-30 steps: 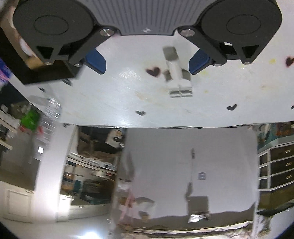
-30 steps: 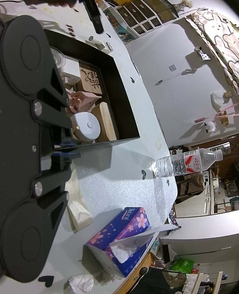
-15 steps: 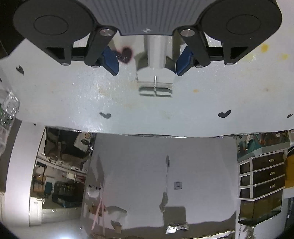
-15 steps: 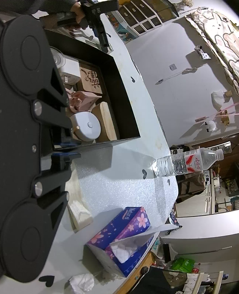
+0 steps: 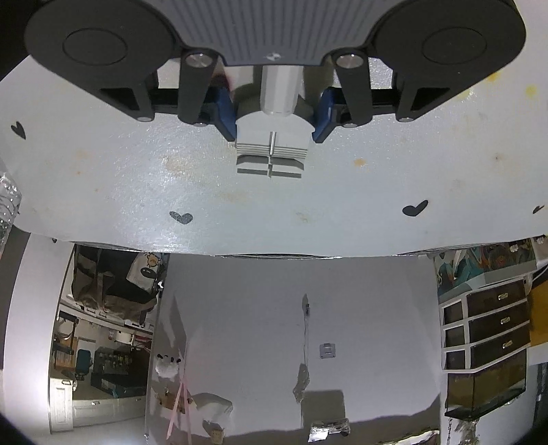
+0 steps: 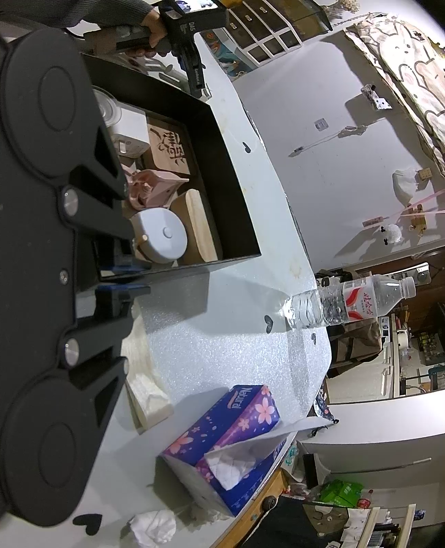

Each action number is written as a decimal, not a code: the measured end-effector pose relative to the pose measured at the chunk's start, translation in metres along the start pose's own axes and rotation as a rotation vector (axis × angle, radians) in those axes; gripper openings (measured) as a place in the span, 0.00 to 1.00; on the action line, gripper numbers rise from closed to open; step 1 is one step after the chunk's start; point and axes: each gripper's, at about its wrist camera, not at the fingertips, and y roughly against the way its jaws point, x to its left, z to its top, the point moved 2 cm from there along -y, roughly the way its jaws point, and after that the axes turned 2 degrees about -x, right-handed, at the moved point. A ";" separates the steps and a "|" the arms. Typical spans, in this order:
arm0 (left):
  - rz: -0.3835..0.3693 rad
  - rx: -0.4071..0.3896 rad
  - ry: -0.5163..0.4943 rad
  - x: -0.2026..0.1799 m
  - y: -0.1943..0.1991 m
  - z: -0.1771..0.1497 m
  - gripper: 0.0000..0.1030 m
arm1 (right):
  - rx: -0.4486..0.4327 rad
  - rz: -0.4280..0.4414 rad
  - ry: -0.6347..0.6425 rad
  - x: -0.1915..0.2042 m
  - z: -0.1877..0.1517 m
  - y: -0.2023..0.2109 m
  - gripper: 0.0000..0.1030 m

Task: Organize rigid objects
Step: 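Grasp the white plastic stand with the left tool and lift it, then carry the white stand into the black box and open the left tool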

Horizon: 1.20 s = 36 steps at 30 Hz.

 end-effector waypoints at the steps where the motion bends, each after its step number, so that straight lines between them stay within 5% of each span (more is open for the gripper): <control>1: -0.003 -0.001 0.005 0.001 0.000 0.000 0.47 | 0.000 0.000 0.000 0.000 0.000 0.000 0.07; 18: -0.132 0.002 -0.051 -0.012 0.061 -0.040 0.46 | -0.002 -0.005 0.005 0.002 -0.001 -0.002 0.08; 24: -0.215 -0.055 0.035 -0.017 0.105 -0.037 0.46 | -0.002 -0.005 0.008 0.002 -0.001 -0.002 0.08; 30: -0.401 -0.113 0.130 -0.035 0.155 -0.017 0.46 | -0.004 -0.004 0.004 0.002 -0.001 -0.002 0.08; 36: -0.578 -0.064 0.189 -0.077 0.168 -0.011 0.46 | -0.003 -0.002 0.002 0.002 -0.001 -0.002 0.08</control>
